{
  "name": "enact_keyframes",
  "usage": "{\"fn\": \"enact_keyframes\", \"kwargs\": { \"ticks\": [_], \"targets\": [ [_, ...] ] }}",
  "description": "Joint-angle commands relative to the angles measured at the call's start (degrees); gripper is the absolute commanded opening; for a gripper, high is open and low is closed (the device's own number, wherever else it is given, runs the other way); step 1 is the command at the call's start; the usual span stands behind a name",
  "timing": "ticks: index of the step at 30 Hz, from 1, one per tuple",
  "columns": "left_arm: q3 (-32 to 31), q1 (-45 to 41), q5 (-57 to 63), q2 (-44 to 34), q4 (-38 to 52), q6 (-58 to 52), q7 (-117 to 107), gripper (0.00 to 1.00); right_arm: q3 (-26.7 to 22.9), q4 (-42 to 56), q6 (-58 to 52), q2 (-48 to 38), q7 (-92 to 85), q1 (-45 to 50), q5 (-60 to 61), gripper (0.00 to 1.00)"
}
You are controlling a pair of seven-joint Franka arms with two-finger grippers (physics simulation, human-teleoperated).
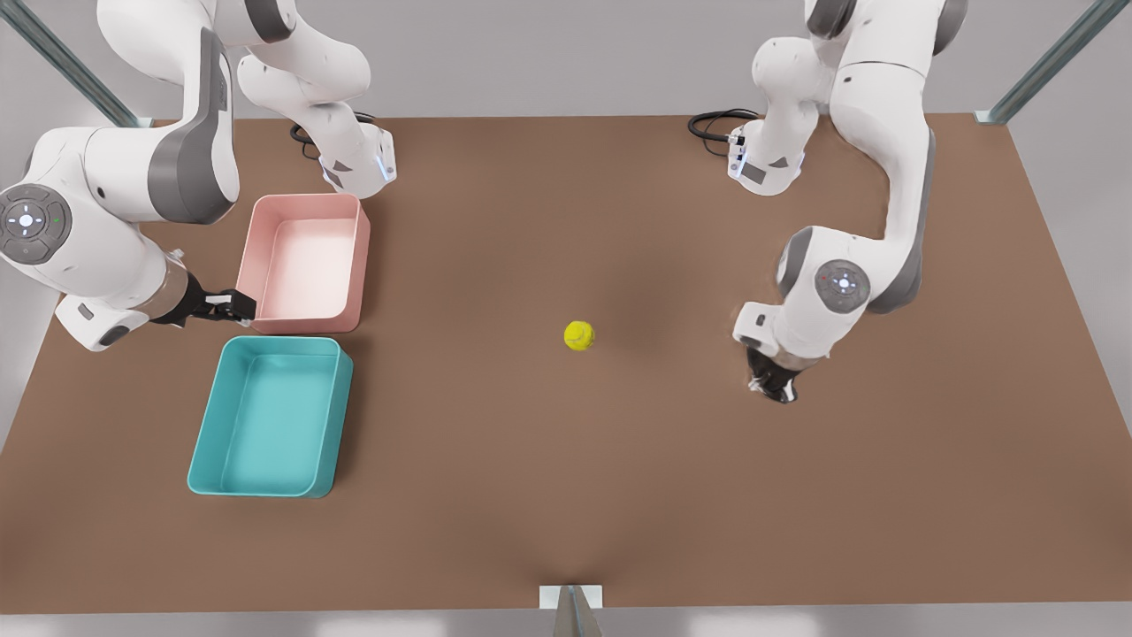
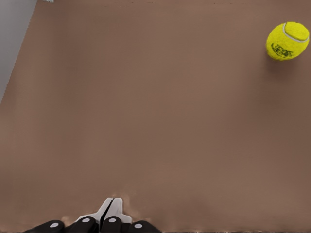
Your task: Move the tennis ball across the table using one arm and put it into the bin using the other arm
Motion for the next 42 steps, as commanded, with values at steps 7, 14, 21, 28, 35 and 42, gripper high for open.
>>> {"fn": "enact_keyframes", "kwargs": {
  "ticks": [7, 14, 21, 28, 35, 42],
  "targets": [
    [0.09, 4.6, -0.53, -0.03, 26.7, -49.09, -53.93, 0.24, 0.02, 0.03, -0.02, -0.06, -0.02, 0.01, 0.1, 1.0],
    [-0.09, 5.57, 0.96, -3.19, 22.13, -46.28, -55.32, 1.0, 0.02, 0.03, -0.02, -0.06, -0.02, 0.1, 0.1, 1.0],
    [-0.26, 5.3, -0.53, -1.96, 20.9, -44.87, -59.9, 1.0, 0.46, -0.06, -0.11, 1.69, 0.07, 0.45, 3.79, 1.0],
    [-0.26, 5.66, -0.62, -1.7, 20.9, -44.78, -59.9, 1.0, 0.19, 5.48, 8.84, 21.2, 9.9, 14.24, 11.88, 1.0],
    [-0.26, 5.74, -0.62, -1.61, 20.9, -44.78, -59.64, 1.0, 0.37, 1.61, 26.16, 25.33, 37.24, 27.78, 7.31, 1.0],
    [-0.26, 5.92, -0.97, -1.44, 20.9, -44.78, -59.55, 1.0, 0.28, -6.92, 36.45, 24.81, 52.62, 33.4, 7.22, 1.0]
  ]
}}
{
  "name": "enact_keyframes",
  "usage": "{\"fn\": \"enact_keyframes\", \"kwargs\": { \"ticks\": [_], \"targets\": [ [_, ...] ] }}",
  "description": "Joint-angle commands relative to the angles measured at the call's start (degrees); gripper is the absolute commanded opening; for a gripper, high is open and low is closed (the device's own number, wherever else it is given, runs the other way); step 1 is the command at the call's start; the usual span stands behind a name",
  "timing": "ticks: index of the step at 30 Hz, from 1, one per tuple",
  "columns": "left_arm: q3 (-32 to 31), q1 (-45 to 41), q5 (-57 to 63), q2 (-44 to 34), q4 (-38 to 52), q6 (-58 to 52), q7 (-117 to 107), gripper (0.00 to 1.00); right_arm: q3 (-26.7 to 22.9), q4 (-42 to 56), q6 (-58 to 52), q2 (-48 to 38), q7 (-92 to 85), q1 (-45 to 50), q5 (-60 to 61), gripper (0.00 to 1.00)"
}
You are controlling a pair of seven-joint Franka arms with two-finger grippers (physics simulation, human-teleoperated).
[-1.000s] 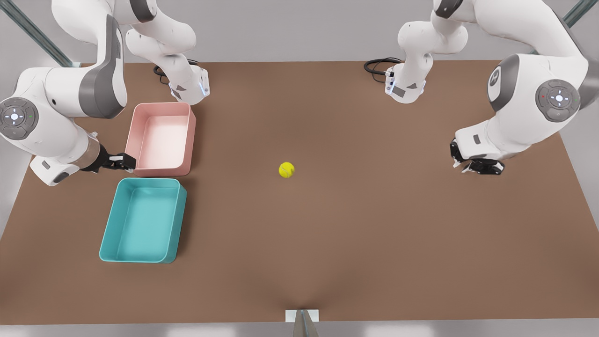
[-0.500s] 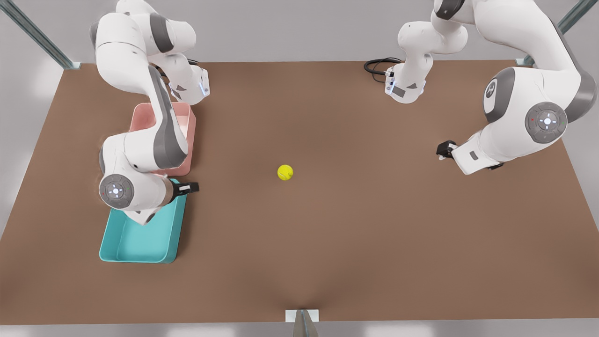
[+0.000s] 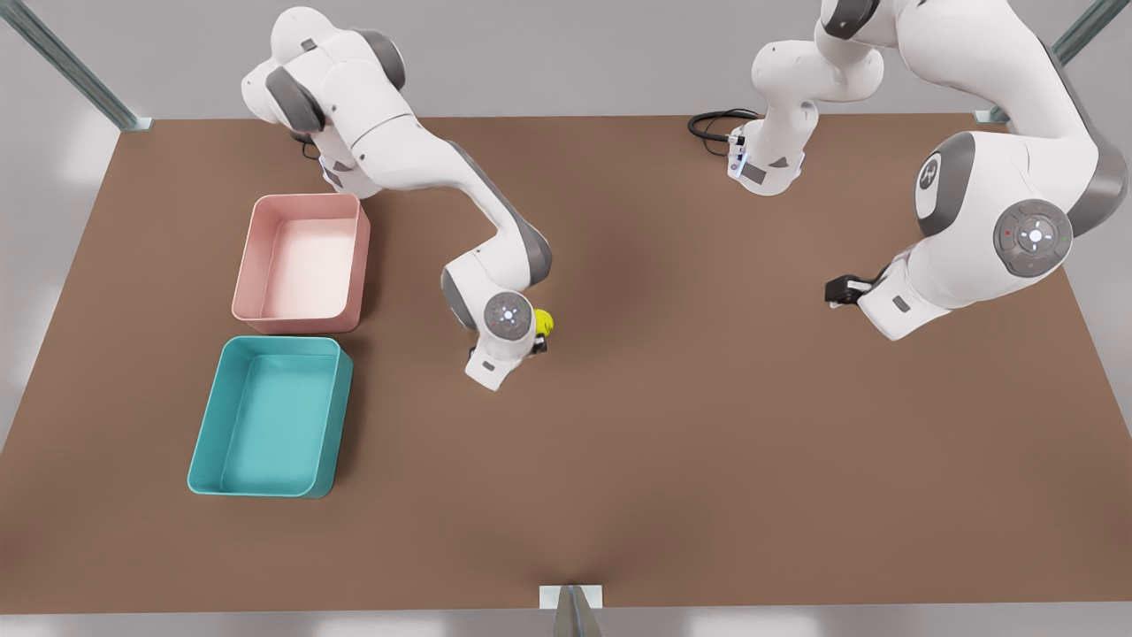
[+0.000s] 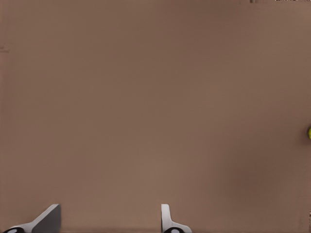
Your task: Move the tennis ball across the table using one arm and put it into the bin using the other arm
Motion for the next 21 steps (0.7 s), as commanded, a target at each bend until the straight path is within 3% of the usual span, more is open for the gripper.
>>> {"fn": "enact_keyframes", "kwargs": {
  "ticks": [1, 11, 21],
  "targets": [
    [-0.01, 0.08, -0.14, -0.06, 0.03, -0.05, -6.62, 1.0, 0.0, -1.22, 6.98, -0.81, 30.95, 1.3, -0.07, 1.0],
    [-0.01, 0.79, -0.23, 0.64, 0.03, -0.05, -6.62, 1.0, 0.18, -15.46, 19.11, -6.08, 32.27, 4.38, 0.28, 1.0],
    [-0.18, 1.58, -2.52, 1.26, 0.2, -5.85, -4.6, 1.0, 0.27, -17.92, 21.13, -4.15, 32.36, 7.28, 0.63, 1.0]
  ]
}}
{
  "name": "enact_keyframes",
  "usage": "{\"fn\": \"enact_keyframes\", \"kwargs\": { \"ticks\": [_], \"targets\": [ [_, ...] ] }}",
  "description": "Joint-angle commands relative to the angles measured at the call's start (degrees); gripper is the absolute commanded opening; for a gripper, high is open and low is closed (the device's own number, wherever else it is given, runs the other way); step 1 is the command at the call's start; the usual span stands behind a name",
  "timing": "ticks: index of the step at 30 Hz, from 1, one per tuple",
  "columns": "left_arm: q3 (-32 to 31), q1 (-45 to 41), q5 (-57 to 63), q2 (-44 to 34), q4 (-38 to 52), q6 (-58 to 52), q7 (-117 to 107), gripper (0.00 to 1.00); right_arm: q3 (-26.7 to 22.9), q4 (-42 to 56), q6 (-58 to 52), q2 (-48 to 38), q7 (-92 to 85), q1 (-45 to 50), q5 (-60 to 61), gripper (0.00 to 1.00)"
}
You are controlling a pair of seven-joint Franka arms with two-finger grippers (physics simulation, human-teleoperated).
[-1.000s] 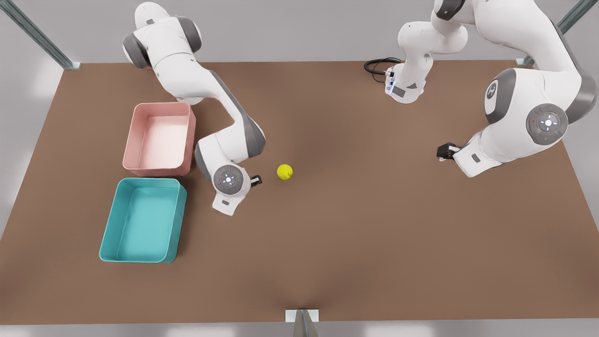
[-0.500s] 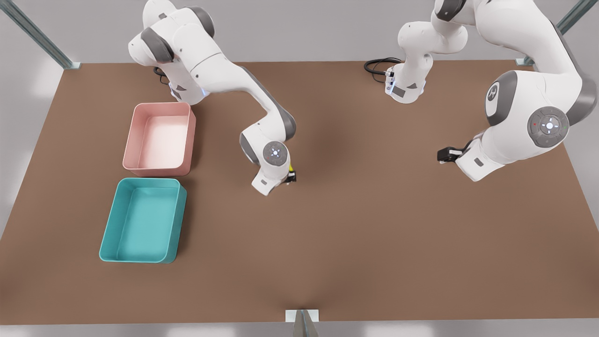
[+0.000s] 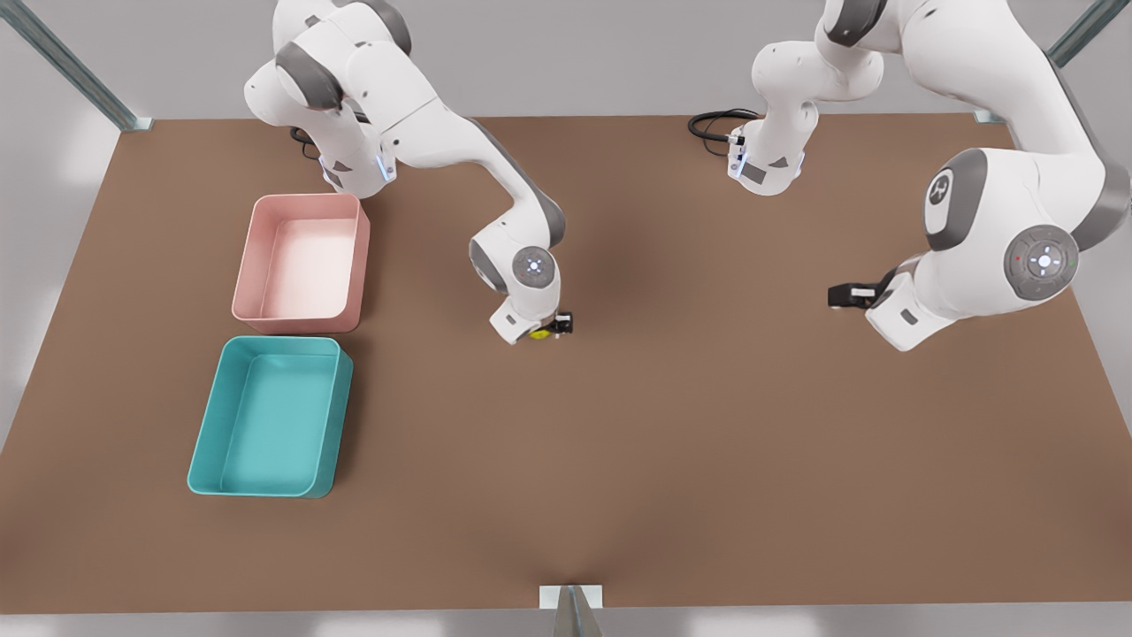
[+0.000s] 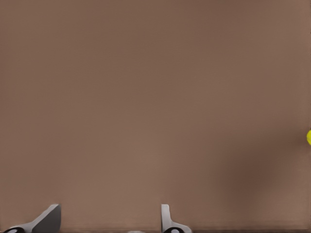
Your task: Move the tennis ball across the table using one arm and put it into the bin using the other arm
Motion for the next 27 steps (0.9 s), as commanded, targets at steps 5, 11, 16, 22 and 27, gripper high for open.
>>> {"fn": "enact_keyframes", "kwargs": {
  "ticks": [5, 11, 16, 22, 27],
  "targets": [
    [-0.02, 0.31, -0.21, 0.18, 0.04, -2.88, -0.62, 1.0, 0.0, -0.67, 2.89, 0.86, 9.93, 0.09, 0.1, 1.0],
    [-0.02, 0.22, -0.04, 0.35, 0.04, -2.79, -0.71, 1.0, 0.0, -1.2, 2.89, 1.03, 9.84, 0.27, 0.02, 1.0],
    [-0.02, 0.22, -0.04, 0.35, 0.04, -2.97, -0.8, 1.0, 0.08, -3.04, 4.12, 0.68, 9.75, 1.06, 0.02, 1.0],
    [-0.02, 0.22, 0.05, 0.27, 0.04, -3.05, -0.89, 1.0, 0.08, -3.13, 4.91, 2.17, 9.58, 2.11, 0.02, 1.0],
    [-0.02, 0.13, 0.14, 0.27, 0.04, -3.14, -0.89, 1.0, 0.0, -3.13, 4.91, 2.7, 9.58, 2.11, 0.02, 1.0]
  ]
}}
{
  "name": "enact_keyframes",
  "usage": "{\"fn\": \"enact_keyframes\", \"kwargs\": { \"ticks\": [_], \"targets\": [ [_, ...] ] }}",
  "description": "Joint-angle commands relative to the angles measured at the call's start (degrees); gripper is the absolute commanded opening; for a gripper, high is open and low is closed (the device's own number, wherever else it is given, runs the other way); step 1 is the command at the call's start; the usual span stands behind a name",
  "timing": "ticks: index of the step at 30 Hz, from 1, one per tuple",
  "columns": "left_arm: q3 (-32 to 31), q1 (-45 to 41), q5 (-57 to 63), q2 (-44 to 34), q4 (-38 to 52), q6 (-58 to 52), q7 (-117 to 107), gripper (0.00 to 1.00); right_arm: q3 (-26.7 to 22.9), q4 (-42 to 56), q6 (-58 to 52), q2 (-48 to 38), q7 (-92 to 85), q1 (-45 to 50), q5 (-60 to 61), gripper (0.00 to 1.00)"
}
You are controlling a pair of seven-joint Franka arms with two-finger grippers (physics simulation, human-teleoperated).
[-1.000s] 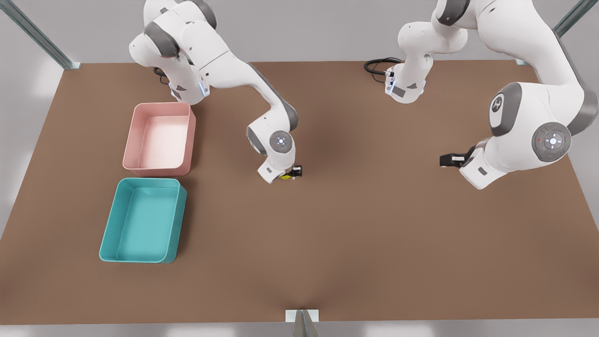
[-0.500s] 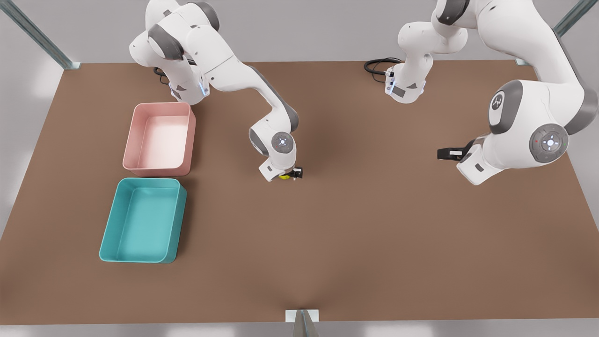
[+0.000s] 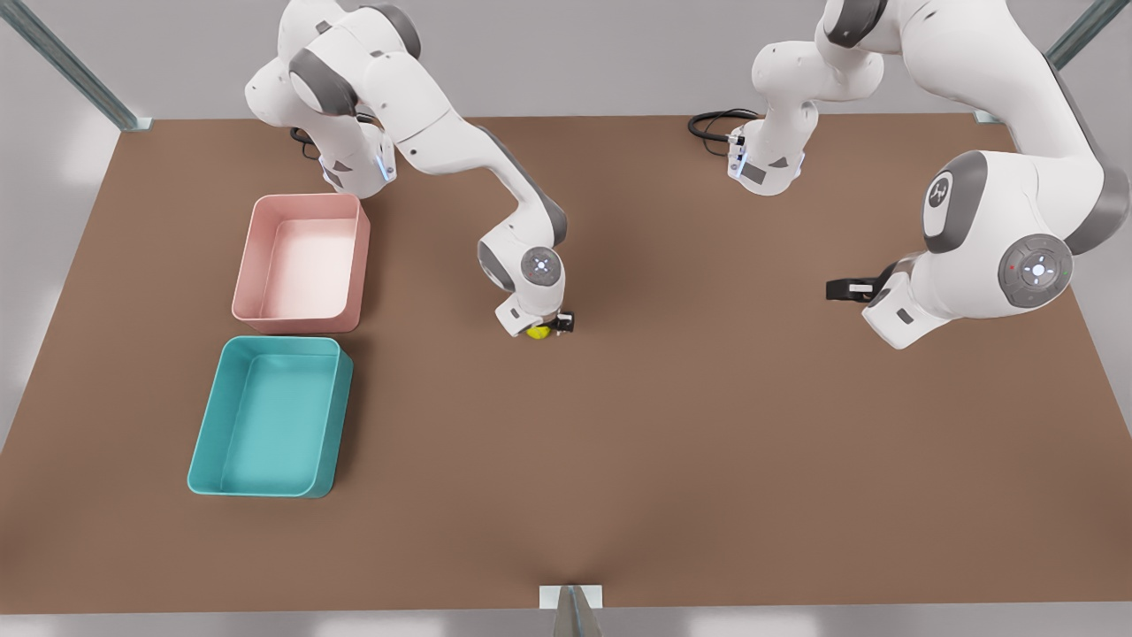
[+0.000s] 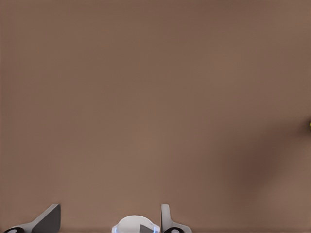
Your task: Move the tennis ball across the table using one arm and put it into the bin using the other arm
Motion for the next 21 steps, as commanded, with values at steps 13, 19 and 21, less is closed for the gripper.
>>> {"fn": "enact_keyframes", "kwargs": {
  "ticks": [13, 19, 21],
  "targets": [
    [-0.01, -0.14, 0.07, 0.02, 0.02, -0.06, -0.6, 1.0, -0.01, -0.68, 1.1, 1.08, 1.55, 0.97, 0.04, 1.0],
    [-0.01, -0.32, 0.07, 0.02, 0.02, -0.06, -0.6, 1.0, -0.01, -0.77, 0.92, 1.17, 1.02, 1.15, 0.04, 0.81],
    [-0.01, -0.32, 0.07, 0.02, 0.02, -0.15, -0.69, 1.0, 0.07, -1.21, 0.92, 0.64, 0.23, 0.88, 0.04, 0.72]
  ]
}}
